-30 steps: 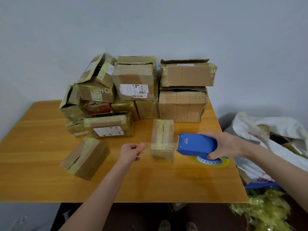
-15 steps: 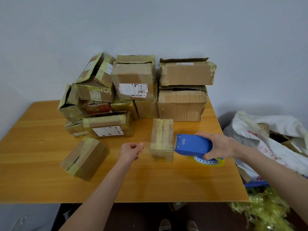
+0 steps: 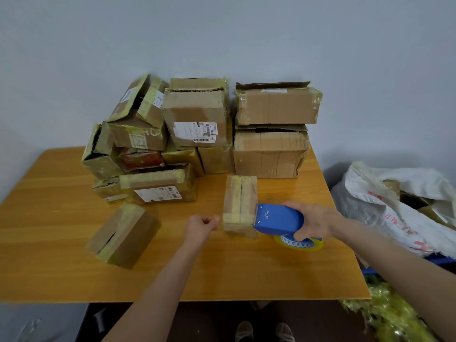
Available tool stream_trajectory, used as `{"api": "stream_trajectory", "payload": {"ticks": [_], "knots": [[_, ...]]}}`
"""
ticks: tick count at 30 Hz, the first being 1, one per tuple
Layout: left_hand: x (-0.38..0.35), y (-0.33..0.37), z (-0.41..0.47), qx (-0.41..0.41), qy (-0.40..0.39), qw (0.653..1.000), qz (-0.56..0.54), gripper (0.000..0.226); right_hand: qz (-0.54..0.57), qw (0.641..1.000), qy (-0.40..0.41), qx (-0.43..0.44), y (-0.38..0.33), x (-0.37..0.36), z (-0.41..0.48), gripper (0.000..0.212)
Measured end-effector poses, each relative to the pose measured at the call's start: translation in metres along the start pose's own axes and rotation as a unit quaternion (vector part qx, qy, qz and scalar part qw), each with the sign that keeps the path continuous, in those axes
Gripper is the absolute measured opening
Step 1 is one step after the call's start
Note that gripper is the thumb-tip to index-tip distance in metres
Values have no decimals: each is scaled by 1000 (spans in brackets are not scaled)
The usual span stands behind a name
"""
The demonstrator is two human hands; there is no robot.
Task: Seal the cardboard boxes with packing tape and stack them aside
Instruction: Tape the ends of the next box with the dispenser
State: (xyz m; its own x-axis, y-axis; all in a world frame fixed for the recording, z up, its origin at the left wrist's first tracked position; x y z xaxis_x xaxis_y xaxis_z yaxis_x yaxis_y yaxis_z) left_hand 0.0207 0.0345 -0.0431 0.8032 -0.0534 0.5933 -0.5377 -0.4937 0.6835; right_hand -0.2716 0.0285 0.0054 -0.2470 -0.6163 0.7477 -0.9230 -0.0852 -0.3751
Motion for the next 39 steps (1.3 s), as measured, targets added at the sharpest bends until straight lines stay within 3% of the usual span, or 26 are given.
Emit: {"api": "stream_trajectory", "payload": {"ticks": [4,10,13,15,16,18,20,23,30,39], "knots": [[1,6,2,-36,-1,998,57,18,-5,1000,-4,3,-2,-1,4,81],[4,17,-9,-85,64,972,209,49,-23,999,16,17,-4,-1,2,80],[1,35,-31,-302,135,923,199,39,-38,998,35,30,-1,-2,1,80],[-16,46,-45,-420,86,875,224,40,-53,996,55,41,-2,-1,-1,78],[-27,47,-49,-432,35,863,261,47,-62,995,67,50,-2,0,-1,77],[-44,39,-47,-409,-33,839,357,58,-81,990,88,68,-3,0,-3,77],[-49,30,-43,-393,-28,817,421,61,-94,988,96,80,-2,-3,-3,82],[-50,25,-40,-386,-20,812,438,67,-73,991,76,80,2,-8,-5,91],[-52,25,-37,-389,-19,805,447,69,0,995,57,77,26,1,-18,90],[-51,27,-36,-383,-23,812,439,72,-21,998,21,49,40,3,-21,90]]}}
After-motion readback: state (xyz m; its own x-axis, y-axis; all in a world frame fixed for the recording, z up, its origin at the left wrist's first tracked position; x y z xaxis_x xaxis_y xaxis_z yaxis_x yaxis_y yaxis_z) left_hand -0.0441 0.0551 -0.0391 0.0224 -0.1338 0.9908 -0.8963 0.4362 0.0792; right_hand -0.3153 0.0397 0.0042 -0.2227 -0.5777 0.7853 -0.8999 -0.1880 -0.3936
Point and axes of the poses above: each hand's wrist, its own z-axis towards the middle knuckle, its own x-axis out of the back of the hand, y = z × x, the point moved 4 cm from there along z, towards the middle knuckle, and after that the axes turned 1 degree about x, right-handed, at the moved point
